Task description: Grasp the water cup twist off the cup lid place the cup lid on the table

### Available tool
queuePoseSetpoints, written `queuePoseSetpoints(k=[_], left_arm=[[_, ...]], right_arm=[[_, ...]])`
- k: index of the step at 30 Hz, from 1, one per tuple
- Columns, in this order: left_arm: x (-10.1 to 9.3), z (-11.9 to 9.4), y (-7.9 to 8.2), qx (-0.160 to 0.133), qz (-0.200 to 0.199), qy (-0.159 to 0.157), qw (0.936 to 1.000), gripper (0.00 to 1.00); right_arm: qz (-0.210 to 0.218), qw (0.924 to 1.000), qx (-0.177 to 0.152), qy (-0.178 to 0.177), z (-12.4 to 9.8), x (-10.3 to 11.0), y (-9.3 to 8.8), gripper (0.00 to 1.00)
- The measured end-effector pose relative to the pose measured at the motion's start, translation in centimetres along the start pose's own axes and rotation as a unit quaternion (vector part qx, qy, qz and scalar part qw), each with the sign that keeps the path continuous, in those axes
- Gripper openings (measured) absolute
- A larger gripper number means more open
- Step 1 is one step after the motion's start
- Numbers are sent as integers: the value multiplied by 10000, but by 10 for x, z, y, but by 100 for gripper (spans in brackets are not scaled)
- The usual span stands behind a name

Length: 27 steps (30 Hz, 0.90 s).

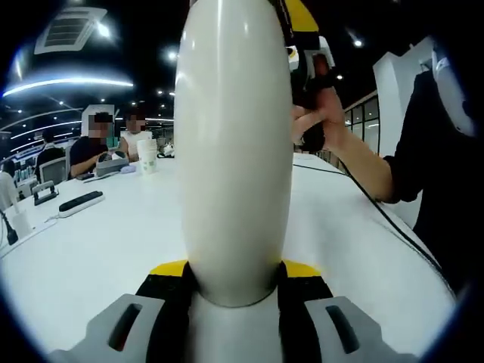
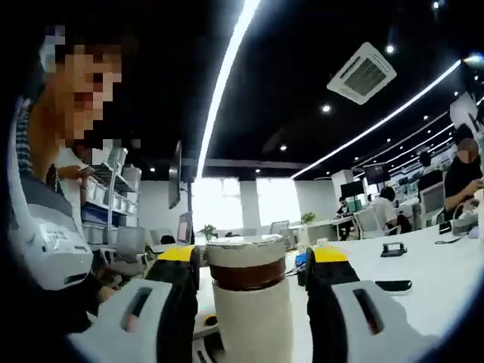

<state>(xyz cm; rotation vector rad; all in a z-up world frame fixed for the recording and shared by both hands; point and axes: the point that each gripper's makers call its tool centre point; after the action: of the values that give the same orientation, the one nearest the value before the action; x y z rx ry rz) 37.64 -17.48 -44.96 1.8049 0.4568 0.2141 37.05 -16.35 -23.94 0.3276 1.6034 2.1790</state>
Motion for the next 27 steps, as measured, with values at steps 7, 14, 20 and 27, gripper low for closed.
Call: queuePoseSetpoints(k=[7,14,20,27], left_arm=[[0,0,0,-2,2,20,10000,46],[0,0,0,2,1,22,10000,46],[0,0,0,2,-1,16,10000,46],[0,0,0,3,-1,22,10000,46]], right_arm=[[-381,9959,394,-713,13,-2,-12,45],[-69,9991,403,-72,12,-2,-13,45],[432,9844,378,1661,14,4,-15,45],[516,9561,552,2833,14,8,-15,45]])
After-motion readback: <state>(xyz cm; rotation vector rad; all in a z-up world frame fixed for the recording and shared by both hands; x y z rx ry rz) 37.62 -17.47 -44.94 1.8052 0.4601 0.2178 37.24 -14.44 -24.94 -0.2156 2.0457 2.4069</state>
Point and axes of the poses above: the point that each gripper's makers call its tool centre point, and the gripper's own axes: z roughly forward along the fingers, x roughly to its left, y roughly out of its top, and after that the axes turned 6 degrees about -z, right-handed
